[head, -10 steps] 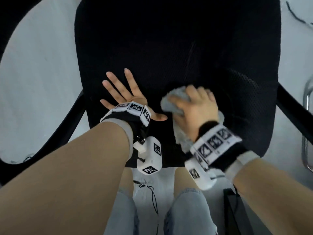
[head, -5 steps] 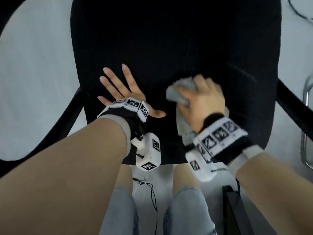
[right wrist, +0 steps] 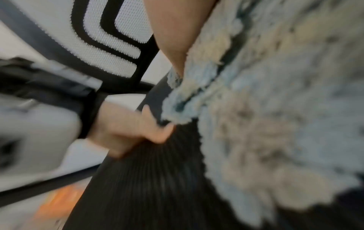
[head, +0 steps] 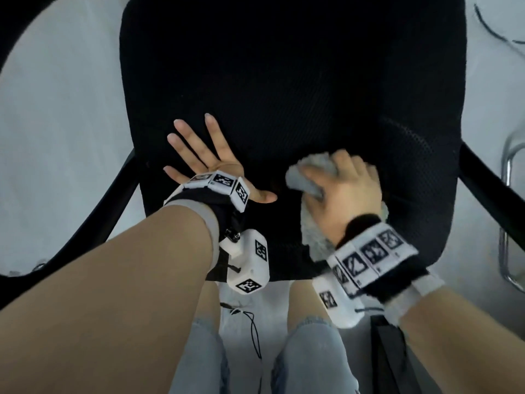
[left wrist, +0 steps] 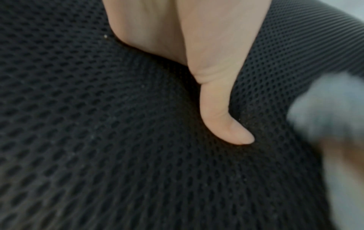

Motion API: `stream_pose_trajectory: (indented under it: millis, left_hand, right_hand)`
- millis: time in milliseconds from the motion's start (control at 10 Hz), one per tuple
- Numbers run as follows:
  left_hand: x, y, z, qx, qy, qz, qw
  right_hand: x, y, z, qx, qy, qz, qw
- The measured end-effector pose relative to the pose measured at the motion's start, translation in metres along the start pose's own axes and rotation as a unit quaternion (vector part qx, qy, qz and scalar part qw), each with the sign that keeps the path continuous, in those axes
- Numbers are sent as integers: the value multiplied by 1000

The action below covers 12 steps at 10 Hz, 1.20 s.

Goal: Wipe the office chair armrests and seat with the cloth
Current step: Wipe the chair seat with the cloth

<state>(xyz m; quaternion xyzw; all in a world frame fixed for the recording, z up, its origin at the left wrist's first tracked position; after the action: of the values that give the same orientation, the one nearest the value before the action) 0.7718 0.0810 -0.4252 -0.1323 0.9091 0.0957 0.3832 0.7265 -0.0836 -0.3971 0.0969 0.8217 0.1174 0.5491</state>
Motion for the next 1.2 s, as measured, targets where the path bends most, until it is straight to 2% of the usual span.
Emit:
stream_pose_trajectory:
  millis: [100,200,300,400,500,600,700,800,900,1000,1100,1200]
  left_hand:
    - [-3,-3,-2,11,16,-8,1000]
    - [-2,-4,-5,21,-11,-19,1000]
    - [2,-3,-4,24,-56,-41,997]
    - [1,-1,-3,26,-34,-40,998]
    - [3,-2,-5,33,-49,-43,997]
    - [0,-3,-5,29,-40,-16,999]
    - [-2,-1,-1,18,-21,-8,1000]
    - [2,3,3,28,-80,-38,996]
    - [5,3,2,33,-134,-43,990]
    - [4,-6,-8,25,-132,-65,989]
    - [3,-5,-10,19,-118,-51,992]
    - [-1,-4,-9,35,-79,-63,994]
  right_hand:
    - [-11,-9,16,-34,-29,-38,998]
    - [-37,-10,78,36,-92,-18,995]
    - [-47,-8,103,83,-103,-15,991]
    - [-21,-3,54,79,-72,-15,994]
    - [5,5,-11,11,21,-9,1000]
    - [4,-2,-10,-52,43,-40,997]
    - [-17,-7,44,-2,-36,-45,998]
    - [-37,-8,84,83,-84,-11,993]
    - [-22,1,57,98,-67,3,993]
    - [2,9,-3,40,4,0,999]
    - [3,5,-5,9,39,-47,998]
    - [-19,-3,55,38,-52,-42,997]
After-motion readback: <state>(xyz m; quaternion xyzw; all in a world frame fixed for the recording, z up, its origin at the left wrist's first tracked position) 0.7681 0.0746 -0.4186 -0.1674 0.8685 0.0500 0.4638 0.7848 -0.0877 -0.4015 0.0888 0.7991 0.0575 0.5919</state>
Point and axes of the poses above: each hand's wrist, its own z-axis towards the middle knuckle, its own x-axis out of the palm, y = z × x, the point moved 2 cm from there along z, towards the middle knuckle
